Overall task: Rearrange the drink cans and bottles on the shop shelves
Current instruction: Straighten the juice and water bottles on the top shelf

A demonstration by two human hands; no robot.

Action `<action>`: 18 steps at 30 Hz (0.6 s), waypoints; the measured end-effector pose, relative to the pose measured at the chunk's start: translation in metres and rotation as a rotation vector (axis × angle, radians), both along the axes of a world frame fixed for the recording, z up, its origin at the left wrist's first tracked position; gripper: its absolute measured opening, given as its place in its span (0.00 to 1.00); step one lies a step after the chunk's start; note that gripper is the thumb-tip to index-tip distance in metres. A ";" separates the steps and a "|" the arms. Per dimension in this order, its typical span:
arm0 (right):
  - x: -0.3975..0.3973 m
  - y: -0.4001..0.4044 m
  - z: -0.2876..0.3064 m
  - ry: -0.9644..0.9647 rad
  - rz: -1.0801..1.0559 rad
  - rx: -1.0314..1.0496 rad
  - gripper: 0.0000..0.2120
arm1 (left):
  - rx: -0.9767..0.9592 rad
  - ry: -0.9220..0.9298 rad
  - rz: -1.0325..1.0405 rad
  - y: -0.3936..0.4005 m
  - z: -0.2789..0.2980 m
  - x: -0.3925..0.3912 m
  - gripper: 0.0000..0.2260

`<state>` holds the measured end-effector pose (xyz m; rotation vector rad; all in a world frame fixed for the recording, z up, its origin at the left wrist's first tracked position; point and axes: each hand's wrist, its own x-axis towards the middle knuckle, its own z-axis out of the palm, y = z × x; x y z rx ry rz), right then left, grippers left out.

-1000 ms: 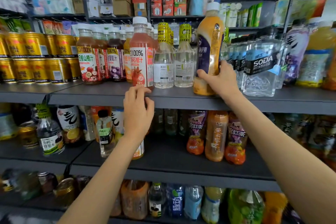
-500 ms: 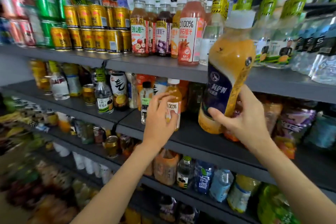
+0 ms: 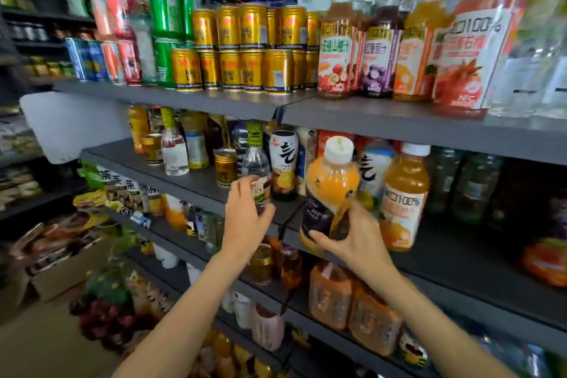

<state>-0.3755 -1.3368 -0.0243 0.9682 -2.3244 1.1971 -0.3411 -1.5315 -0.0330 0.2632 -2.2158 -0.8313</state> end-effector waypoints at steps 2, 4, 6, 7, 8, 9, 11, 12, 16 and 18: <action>-0.013 -0.041 -0.014 -0.027 -0.080 0.019 0.25 | 0.025 -0.039 -0.033 -0.036 0.002 -0.015 0.24; -0.027 -0.071 -0.025 -0.055 -0.224 0.012 0.24 | 0.057 -0.095 -0.062 -0.064 0.002 -0.031 0.28; -0.037 -0.093 -0.029 -0.085 -0.358 -0.016 0.23 | 0.075 -0.136 -0.117 -0.085 -0.001 -0.047 0.31; -0.042 -0.101 -0.029 -0.107 -0.416 -0.023 0.24 | 0.089 -0.151 -0.138 -0.093 -0.002 -0.055 0.33; -0.047 -0.108 -0.028 -0.134 -0.473 -0.026 0.25 | 0.112 -0.167 -0.150 -0.100 -0.003 -0.063 0.35; -0.051 -0.113 -0.026 -0.160 -0.523 -0.025 0.25 | 0.143 -0.182 -0.163 -0.105 -0.004 -0.072 0.36; -0.060 -0.121 -0.021 -0.220 -0.605 -0.015 0.26 | 0.206 -0.199 -0.214 -0.110 -0.005 -0.087 0.38; -0.064 -0.124 -0.019 -0.251 -0.636 -0.002 0.26 | 0.232 -0.196 -0.252 -0.111 -0.006 -0.093 0.37; -0.072 -0.132 -0.018 -0.308 -0.676 0.031 0.27 | 0.244 -0.182 -0.273 -0.109 -0.015 -0.106 0.34; -0.074 -0.135 -0.023 -0.322 -0.697 0.023 0.29 | 0.249 -0.183 -0.232 -0.108 -0.015 -0.107 0.32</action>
